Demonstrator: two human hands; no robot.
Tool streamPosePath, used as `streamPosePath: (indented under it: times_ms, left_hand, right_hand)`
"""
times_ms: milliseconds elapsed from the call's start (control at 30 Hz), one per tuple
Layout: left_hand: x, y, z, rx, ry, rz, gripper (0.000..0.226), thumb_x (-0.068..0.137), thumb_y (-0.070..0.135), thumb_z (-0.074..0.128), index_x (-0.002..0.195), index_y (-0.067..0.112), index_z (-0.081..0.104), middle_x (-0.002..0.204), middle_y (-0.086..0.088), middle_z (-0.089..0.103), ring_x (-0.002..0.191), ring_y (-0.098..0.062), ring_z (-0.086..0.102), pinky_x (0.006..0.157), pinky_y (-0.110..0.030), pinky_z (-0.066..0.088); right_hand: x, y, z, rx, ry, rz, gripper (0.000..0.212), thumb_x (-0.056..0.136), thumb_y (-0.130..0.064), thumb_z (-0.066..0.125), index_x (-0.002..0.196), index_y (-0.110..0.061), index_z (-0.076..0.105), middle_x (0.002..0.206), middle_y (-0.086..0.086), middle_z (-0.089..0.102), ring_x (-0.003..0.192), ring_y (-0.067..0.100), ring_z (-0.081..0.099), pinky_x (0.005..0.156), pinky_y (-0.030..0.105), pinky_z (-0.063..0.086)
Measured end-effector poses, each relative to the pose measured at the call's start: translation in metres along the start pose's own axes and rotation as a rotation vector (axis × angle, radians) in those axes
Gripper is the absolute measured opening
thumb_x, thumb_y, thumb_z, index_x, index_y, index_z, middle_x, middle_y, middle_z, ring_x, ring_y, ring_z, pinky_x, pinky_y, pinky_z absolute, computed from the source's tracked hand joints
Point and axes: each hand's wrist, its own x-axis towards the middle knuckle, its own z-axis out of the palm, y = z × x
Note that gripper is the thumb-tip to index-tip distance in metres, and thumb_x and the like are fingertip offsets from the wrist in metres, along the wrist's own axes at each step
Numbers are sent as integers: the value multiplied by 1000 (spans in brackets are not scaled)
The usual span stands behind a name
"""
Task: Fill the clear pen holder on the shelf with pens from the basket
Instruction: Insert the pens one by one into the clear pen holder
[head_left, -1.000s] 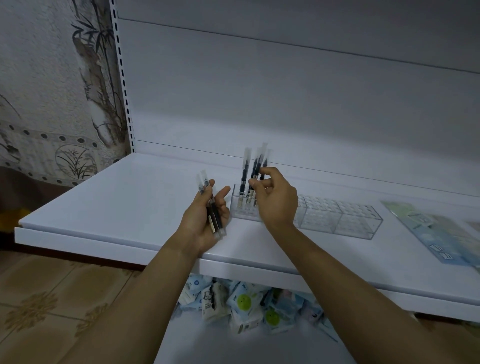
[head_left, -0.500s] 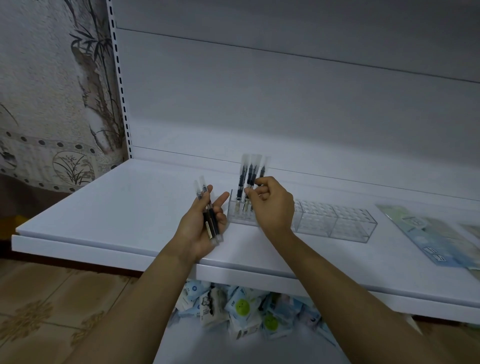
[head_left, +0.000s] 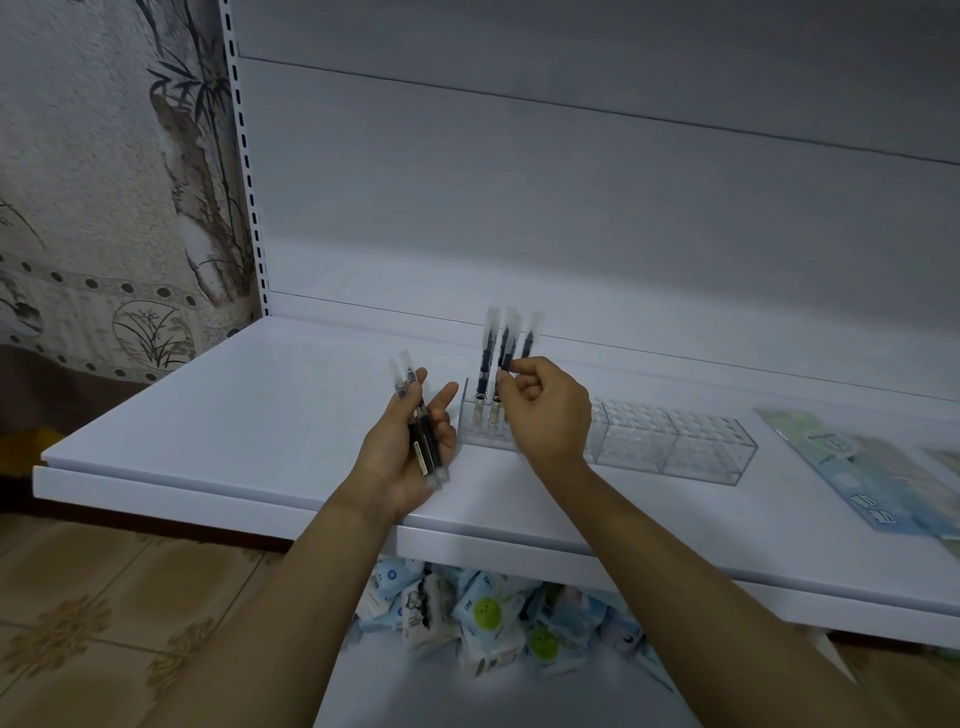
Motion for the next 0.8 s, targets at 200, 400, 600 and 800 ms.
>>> streamPosePath:
  times_ms: [200,400,600,800]
  left_hand:
    - [-2,1,0,-16,25,-22,37,95,27,56,131,23,58,111,-12,71,69,-12,61,61,-22,56]
    - [-3,2,1,-66,10,-63,31,91,27,62,121,19,65,110,-11,71,67,-12,61,61,-22,57]
    - [-4,3,3,-64,19,-38,27,93,39,57,113,21,63,107,-11,72,72,-14,65,64,-25,56]
    - [-4,2,-2,-55,19,19,43,94,55,45,119,23,58,115,-11,68,87,-21,69,81,-35,55]
  right_hand:
    - [0,-4,-11,173,-48,62,20,83,-17,71,100,-6,71,74,-5,64,64,-1,58,67,9,48]
    - [14,-21,-40,284,56,52,10,83,-14,71,92,-10,72,73,-6,67,64,0,61,66,8,49]
    - [8,-41,-54,329,-102,26,2,86,-17,68,88,-16,69,70,3,68,62,15,65,61,26,56]
    - [-1,-63,-34,-22,-690,5,7,85,-23,67,83,-29,65,68,-10,67,59,5,64,66,29,56]
